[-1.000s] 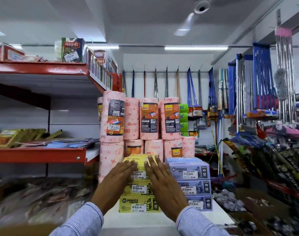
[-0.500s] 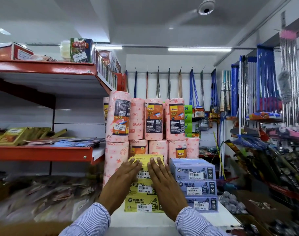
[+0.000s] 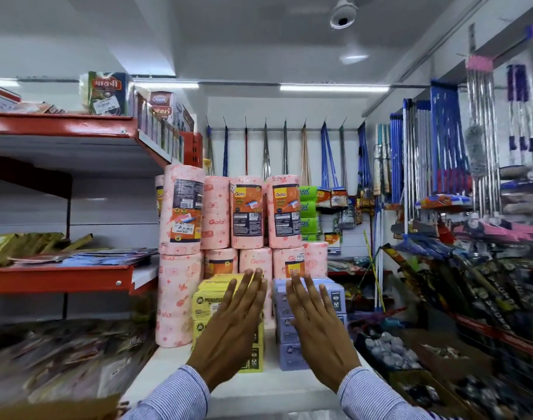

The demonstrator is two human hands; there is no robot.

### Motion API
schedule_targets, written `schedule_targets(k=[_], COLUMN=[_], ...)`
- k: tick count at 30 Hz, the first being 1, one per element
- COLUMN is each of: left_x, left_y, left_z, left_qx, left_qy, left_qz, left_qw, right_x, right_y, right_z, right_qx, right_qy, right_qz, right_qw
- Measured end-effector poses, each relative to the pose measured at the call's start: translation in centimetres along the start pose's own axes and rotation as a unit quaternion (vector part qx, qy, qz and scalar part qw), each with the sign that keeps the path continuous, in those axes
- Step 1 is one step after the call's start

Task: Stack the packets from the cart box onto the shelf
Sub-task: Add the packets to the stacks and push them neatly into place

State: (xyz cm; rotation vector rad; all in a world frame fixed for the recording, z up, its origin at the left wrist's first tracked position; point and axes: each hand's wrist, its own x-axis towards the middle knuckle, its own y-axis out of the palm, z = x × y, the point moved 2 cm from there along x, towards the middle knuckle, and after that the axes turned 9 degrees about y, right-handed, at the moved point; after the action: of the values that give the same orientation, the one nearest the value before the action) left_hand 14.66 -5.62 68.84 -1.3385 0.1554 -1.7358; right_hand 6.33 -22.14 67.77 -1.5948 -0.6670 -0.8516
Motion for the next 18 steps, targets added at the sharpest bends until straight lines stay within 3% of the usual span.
schedule_targets(k=[8,18], left_x=[3.7,4.4], left_y=[3.6,5.3], left_z=[-3.2,-4.1], left_qx=[0.021,0.048], left_qy=[0.040,-0.006], left_qz=[0.003,0.052], left_qw=[0.999,0.997], right_x=[-0.3,-1.0], right_y=[0.3,2.2], right_z=[-5.0,-6.0], right_qx=[-0.016,0.001], right_qy=[0.030,0.029], right_qz=[0.018,0.003], right_qw=[0.999,1.000])
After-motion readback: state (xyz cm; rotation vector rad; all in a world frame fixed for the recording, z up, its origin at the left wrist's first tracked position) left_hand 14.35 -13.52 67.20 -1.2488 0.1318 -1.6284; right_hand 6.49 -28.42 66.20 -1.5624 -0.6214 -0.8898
